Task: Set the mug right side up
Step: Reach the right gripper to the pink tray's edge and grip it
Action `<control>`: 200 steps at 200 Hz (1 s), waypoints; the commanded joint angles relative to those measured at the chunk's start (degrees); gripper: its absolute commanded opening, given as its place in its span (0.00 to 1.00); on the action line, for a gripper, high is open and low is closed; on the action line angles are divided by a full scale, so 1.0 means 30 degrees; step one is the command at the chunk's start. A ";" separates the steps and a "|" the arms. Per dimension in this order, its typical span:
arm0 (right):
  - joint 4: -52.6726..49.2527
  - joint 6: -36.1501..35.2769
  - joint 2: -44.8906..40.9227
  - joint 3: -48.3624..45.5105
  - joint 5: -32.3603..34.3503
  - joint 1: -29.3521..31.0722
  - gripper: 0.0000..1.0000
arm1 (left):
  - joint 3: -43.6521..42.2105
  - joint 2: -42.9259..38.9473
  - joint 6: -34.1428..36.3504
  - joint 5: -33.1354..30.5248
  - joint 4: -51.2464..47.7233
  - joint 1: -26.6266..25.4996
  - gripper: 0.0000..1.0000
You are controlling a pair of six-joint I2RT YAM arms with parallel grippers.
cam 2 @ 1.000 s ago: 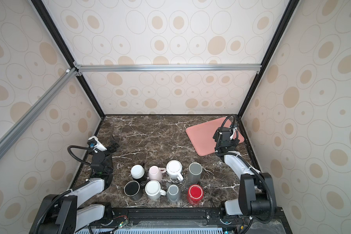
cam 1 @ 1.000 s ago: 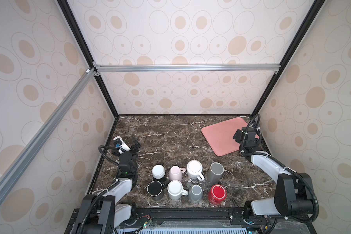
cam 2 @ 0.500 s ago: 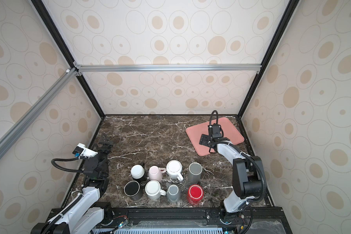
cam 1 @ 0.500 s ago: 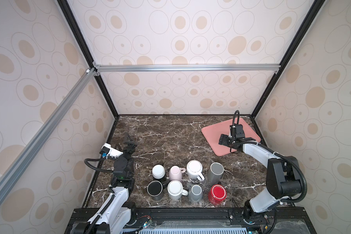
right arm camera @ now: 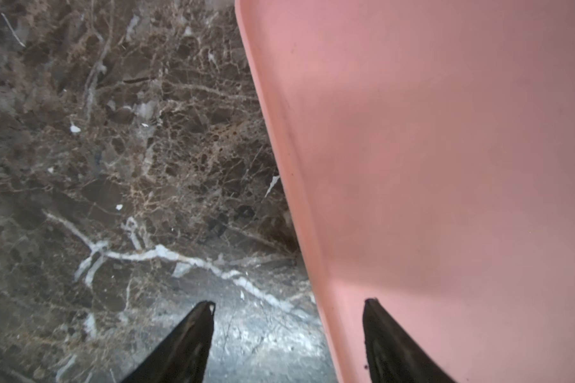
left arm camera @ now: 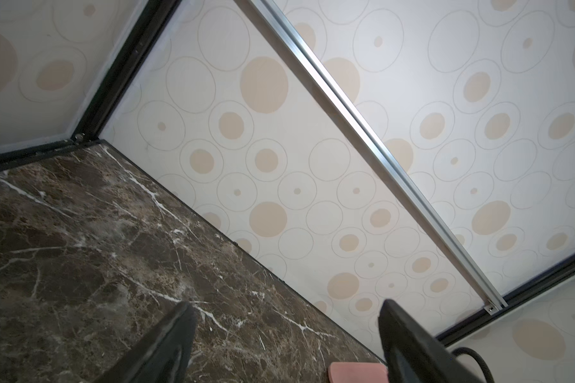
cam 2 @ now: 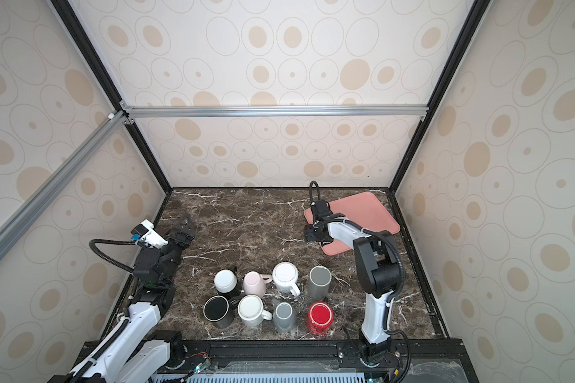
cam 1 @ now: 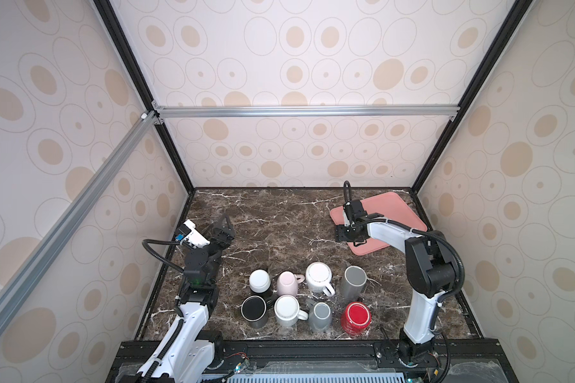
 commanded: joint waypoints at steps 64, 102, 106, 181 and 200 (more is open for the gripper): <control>-0.2965 -0.0102 0.3417 0.3685 0.1720 0.0462 0.40 | 0.0526 -0.1010 0.0164 0.1550 -0.2199 -0.1737 0.80; -0.3369 -0.0007 0.4649 0.5728 0.0887 0.1213 0.20 | 0.0467 -0.0645 0.0065 0.1814 -0.2086 -0.2003 0.79; -0.3382 0.0028 0.4770 0.5990 0.0710 0.1307 0.17 | 0.0449 -0.0629 0.0036 0.1839 -0.2080 -0.2034 0.79; -0.4053 0.3182 0.8926 1.3126 -0.2093 0.3755 0.06 | 0.0452 -0.0625 -0.0055 0.1962 -0.2290 -0.2222 0.79; -0.4257 0.3707 1.0146 1.5279 -0.2723 0.4476 0.06 | 0.0424 -0.0909 0.0040 0.1907 -0.2645 -0.2241 0.79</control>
